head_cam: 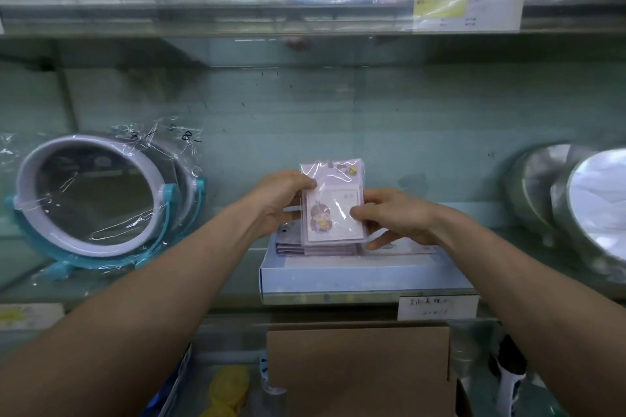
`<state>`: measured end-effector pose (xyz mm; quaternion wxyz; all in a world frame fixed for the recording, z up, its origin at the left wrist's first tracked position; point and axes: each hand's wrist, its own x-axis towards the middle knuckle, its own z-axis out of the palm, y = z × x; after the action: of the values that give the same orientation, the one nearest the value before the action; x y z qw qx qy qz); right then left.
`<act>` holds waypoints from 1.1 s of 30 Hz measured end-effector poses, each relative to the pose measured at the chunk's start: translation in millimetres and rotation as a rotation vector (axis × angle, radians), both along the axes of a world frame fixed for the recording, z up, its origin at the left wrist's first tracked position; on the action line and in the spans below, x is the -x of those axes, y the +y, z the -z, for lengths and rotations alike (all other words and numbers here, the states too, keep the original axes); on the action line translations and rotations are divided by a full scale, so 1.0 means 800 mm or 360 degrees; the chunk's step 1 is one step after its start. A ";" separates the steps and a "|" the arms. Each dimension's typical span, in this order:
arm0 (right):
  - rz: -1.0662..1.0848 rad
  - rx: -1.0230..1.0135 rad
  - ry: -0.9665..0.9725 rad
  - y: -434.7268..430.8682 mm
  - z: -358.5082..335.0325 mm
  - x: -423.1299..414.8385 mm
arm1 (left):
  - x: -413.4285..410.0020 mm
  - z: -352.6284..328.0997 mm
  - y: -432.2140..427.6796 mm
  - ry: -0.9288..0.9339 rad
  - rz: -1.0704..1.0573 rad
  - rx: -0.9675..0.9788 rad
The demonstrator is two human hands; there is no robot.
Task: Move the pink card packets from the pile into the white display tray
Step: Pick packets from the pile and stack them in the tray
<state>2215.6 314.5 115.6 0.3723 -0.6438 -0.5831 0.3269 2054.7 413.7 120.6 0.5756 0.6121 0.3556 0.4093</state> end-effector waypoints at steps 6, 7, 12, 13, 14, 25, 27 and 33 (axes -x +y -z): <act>0.0534 -0.0485 -0.0202 0.016 0.003 -0.015 | 0.000 -0.011 -0.009 0.0000 -0.0117 0.0030; 0.0566 -0.0579 -0.0360 0.018 0.001 -0.015 | -0.002 -0.014 -0.013 -0.0053 -0.0117 0.0063; 0.0162 -0.0454 -0.0866 0.015 -0.005 0.005 | -0.007 -0.019 -0.019 -0.0089 -0.0133 0.0151; 0.0143 -0.0462 -0.1023 0.017 -0.004 0.007 | -0.007 -0.019 -0.019 -0.0064 -0.0139 0.0162; 0.0150 -0.0483 -0.1103 0.019 -0.003 0.008 | -0.006 -0.018 -0.018 -0.0021 -0.0147 0.0164; -0.0113 -0.0032 -0.1223 0.037 0.017 0.020 | 0.011 -0.006 -0.013 0.1531 -0.0270 -0.0918; -0.0102 0.0005 -0.0889 0.029 0.008 0.010 | 0.009 0.000 -0.019 0.1566 0.0001 -0.0952; 0.0191 -0.0067 -0.0738 0.017 0.009 -0.020 | 0.001 0.015 -0.012 0.2109 0.0074 -0.1346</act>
<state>2231.7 328.0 108.0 0.2606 -0.7274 -0.6202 0.1355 2053.8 403.8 108.4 -0.0298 0.9031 0.4257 0.0474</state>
